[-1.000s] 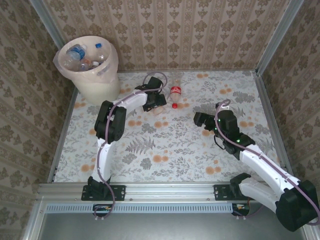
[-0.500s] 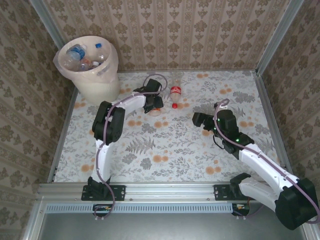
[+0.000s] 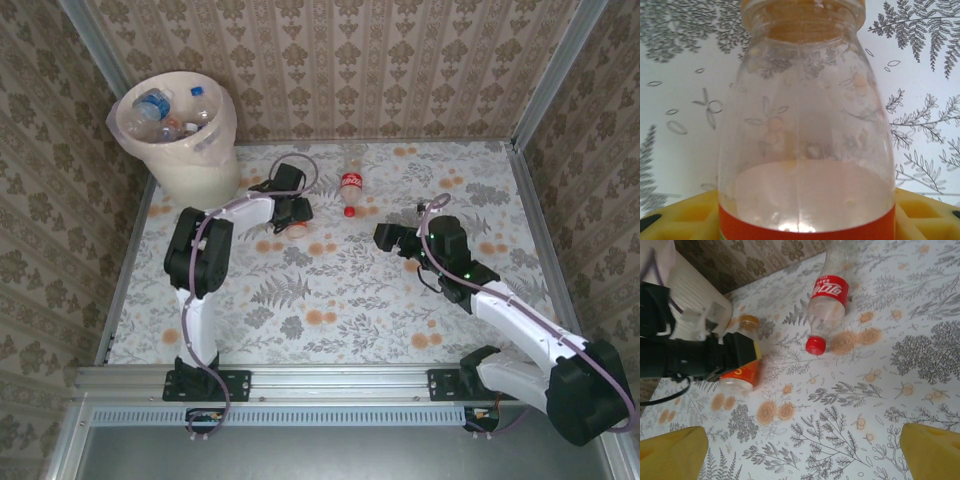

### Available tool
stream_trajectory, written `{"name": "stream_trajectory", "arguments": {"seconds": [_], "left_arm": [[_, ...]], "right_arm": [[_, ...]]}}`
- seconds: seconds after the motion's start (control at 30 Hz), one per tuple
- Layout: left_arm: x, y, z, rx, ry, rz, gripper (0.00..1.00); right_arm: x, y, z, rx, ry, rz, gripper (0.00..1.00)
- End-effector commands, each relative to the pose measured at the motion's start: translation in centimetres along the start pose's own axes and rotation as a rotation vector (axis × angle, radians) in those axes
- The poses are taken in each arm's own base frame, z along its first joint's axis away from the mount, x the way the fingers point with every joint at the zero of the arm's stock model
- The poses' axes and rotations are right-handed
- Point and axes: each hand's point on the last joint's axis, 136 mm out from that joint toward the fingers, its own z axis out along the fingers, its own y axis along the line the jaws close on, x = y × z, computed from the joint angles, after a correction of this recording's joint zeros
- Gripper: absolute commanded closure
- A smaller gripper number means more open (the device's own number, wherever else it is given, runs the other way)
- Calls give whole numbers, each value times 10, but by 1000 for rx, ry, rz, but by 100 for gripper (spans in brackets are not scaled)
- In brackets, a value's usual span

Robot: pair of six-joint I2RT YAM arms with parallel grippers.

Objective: Put the plastic bottles in the bin

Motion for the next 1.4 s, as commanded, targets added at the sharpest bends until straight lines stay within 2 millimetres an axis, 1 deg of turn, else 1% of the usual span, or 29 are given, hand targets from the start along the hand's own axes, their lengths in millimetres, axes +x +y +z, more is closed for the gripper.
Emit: {"name": "stream_trajectory", "arguments": {"seconds": [0.0, 0.1, 0.17, 0.27, 0.33, 0.43, 0.5, 0.7, 0.8, 0.9, 0.97, 1.0, 1.13, 1.27, 1.37], "left_arm": [[-20, -7, -31, 54, -74, 21, 49], [-20, -5, -43, 65, -85, 26, 49], [-29, 9, -52, 60, -104, 2, 49], [-33, 16, -68, 65, -128, -3, 49], [-38, 20, -82, 70, -149, 0, 50], [-45, 28, -103, 59, -190, 7, 50], [-50, 33, -117, 56, -220, 8, 50], [-55, 47, -152, 63, -271, -5, 49], [-65, 45, -184, 70, -311, 47, 49], [-82, 42, -225, 53, -384, 116, 49], [-99, 44, -256, 39, -456, 141, 49], [-106, 45, -267, 32, -487, 147, 49], [-145, 59, -313, -21, -630, 142, 49], [-184, 75, -346, -48, -766, 122, 48], [-215, 89, -356, -73, -817, 108, 48]], "right_arm": [[-13, 12, 6, -23, -22, 11, 0], [-11, 16, 16, -32, -18, 22, 0], [-9, 14, 24, -8, -15, 36, 0], [-4, 6, 36, 50, 6, 56, 0], [2, 4, 46, 72, 39, 55, 0], [6, 3, 59, 98, 65, 51, 0], [15, -2, 73, 119, 93, 57, 1], [22, -2, 110, 137, 144, 49, 2], [26, -5, 127, 155, 166, 61, 3], [25, -2, 138, 152, 169, 73, 3], [24, 1, 142, 143, 165, 73, 2], [23, 2, 144, 138, 163, 73, 2], [22, 6, 146, 122, 159, 80, 1], [21, 5, 143, 127, 153, 80, 1], [19, 2, 137, 138, 136, 73, 0]]}}
